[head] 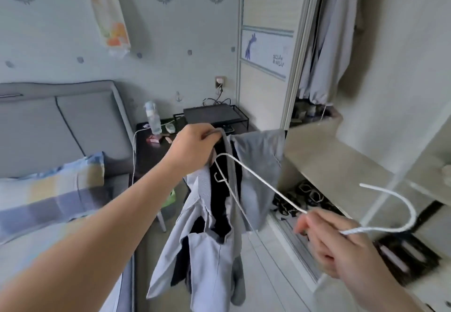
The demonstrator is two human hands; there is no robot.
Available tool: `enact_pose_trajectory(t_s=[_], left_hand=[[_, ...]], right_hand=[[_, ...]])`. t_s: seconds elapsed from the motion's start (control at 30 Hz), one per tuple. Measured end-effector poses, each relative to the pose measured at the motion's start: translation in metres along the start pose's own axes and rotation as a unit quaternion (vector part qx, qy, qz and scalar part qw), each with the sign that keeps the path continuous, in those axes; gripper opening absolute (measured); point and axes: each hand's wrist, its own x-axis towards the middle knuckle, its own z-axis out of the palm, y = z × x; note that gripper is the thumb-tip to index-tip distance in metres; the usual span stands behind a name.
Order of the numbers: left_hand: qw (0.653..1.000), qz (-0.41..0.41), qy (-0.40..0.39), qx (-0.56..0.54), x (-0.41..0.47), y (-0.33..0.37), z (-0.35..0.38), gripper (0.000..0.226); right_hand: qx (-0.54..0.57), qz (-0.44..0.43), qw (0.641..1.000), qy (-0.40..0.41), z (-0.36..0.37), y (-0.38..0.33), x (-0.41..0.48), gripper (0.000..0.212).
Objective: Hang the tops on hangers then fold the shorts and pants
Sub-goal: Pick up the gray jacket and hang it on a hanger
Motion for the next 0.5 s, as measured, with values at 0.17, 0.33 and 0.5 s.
enact_pose_trajectory(t_s=[0.17,0.33,0.5], left_hand=[[0.998,-0.003,-0.056,-0.005,-0.045,-0.01,0.034,0.032],[0.992,0.042,-0.116,-0.025,-0.075,0.008,0.047,0.032],[0.967,0.103,-0.216,-0.087,-0.102,0.034,0.065,0.034]], right_hand=[[-0.091,0.009,0.996,0.011,-0.006,0.023,-0.02,0.032],[-0.194,-0.002,0.981,-0.013,-0.017,0.025,-0.017,0.036],[-0.178,0.005,0.983,-0.038,-0.001,0.038,0.006,0.029]])
